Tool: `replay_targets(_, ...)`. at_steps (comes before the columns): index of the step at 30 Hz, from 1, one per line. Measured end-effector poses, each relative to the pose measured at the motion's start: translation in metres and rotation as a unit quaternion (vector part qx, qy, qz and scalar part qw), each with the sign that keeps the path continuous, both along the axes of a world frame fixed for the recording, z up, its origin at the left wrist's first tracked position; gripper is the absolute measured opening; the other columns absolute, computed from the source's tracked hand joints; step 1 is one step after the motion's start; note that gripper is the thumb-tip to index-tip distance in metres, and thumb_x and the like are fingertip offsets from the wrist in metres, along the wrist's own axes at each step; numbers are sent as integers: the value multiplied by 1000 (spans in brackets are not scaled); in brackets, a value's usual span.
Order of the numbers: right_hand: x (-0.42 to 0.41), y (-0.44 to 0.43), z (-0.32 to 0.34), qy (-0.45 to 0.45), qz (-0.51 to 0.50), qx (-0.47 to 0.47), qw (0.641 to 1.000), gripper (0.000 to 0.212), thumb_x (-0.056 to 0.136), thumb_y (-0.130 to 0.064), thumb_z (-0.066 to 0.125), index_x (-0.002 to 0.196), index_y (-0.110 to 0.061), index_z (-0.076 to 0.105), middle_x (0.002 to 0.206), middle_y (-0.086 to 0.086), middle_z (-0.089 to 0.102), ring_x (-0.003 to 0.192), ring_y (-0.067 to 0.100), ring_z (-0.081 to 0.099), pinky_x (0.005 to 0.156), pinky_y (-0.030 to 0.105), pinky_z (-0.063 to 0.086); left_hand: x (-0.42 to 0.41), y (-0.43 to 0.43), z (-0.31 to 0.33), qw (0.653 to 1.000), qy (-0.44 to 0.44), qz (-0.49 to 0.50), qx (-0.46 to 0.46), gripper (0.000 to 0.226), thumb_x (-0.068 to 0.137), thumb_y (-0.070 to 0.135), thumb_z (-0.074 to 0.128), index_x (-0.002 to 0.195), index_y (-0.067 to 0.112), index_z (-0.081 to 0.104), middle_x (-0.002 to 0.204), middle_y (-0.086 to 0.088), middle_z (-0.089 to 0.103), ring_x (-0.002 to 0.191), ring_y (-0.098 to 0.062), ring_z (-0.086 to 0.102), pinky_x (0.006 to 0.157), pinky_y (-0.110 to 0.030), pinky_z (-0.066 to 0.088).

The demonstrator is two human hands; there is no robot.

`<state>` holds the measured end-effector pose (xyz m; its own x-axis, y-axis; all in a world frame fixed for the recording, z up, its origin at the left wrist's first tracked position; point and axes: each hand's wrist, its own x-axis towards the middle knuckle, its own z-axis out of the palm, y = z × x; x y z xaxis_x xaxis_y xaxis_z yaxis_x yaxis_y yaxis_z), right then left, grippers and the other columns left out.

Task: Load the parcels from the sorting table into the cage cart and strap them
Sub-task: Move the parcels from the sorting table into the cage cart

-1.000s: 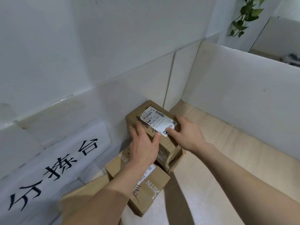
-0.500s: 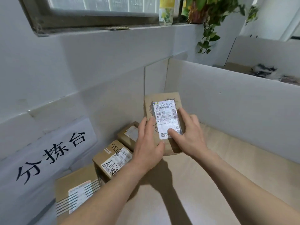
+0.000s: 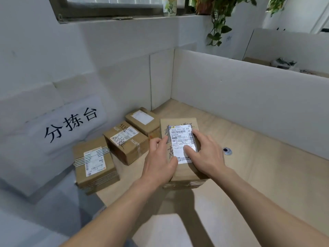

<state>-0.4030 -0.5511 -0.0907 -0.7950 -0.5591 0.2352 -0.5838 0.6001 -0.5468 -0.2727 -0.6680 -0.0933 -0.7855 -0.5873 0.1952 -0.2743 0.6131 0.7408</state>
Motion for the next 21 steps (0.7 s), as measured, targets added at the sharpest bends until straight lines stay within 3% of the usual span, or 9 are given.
replay_targets(3, 27, 12, -27, -30, 5, 15, 999, 60, 84, -48, 61, 140, -43, 43, 99, -4, 51, 102, 21, 55, 82, 31, 41, 26, 14, -24, 999, -33, 8, 24, 69, 86, 23, 63, 149, 22, 34, 131, 4, 35, 119, -17, 47, 102, -26, 36)
replay_targets(10, 85, 23, -77, -78, 10, 74, 994, 61, 83, -48, 60, 141, -41, 43, 96, -4, 49, 94, 19, 52, 75, 31, 37, 84, 30, -71, 991, -104, 21, 79, 67, 89, 25, 62, 149, 26, 32, 125, 7, 31, 110, -19, 52, 99, -36, 47)
replay_targets(13, 112, 23, -92, -99, 14, 93, 991, 64, 79, -50, 62, 139, -43, 41, 97, -3, 50, 97, 20, 53, 75, 30, 36, 109, 31, -88, 988, -103, 16, 116, 70, 87, 26, 65, 148, 30, 31, 119, 9, 31, 104, -11, 50, 96, -29, 47)
replay_targets(16, 137, 27, -108, -149, 20, 108, 983, 69, 78, -49, 65, 141, -43, 37, 105, -2, 48, 100, 22, 56, 78, 30, 37, 131, 32, -106, 982, -116, 10, 152, 78, 82, 26, 70, 148, 32, 29, 122, 11, 30, 107, -6, 45, 97, -18, 36)
replay_targets(21, 163, 37, -125, -187, 36, 109, 976, 74, 79, -42, 69, 144, -43, 34, 111, -2, 43, 92, 18, 53, 76, 29, 37, 154, 39, -125, 976, -136, 3, 167, 88, 77, 25, 75, 149, 35, 26, 123, 12, 26, 115, -12, 48, 90, -15, 34)
